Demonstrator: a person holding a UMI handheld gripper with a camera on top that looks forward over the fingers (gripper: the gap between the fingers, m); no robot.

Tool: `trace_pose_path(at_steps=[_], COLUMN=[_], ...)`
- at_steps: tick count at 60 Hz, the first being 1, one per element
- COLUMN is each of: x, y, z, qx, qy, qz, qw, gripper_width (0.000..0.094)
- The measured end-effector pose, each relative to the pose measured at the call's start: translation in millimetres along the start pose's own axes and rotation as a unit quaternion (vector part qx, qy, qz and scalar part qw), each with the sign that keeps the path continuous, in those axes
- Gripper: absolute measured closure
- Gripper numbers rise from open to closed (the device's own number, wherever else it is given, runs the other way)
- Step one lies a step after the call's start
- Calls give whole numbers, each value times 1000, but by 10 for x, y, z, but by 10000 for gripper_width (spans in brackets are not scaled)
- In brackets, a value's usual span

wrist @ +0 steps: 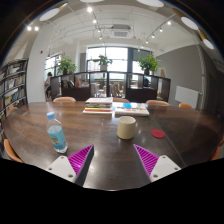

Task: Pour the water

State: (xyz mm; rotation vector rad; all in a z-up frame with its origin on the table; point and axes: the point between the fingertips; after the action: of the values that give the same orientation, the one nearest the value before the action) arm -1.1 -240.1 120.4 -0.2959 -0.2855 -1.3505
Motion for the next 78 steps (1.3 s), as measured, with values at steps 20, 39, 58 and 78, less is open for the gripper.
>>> trace_pose_path(at_steps=[20,39,58,78], x=[-579,-1444,-1831,-1849], y=[-1910,-2212,-2210,-2222], z=[-285,-6,85,122], qx=[25,33,28,28], qy=[-1,23,81,84], qz=[126,106,101,106], qw=[992,994,991,990], gripper_width=[139,141,537,673])
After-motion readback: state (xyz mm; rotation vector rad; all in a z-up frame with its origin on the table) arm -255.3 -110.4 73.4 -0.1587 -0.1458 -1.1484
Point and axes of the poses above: the point between the fingertips, and its own axes, seen from behind it with the camera up: y to the right, z up, x backward, against the way the camera looks, and after that the axes turned 11 degrees about z, right-handed
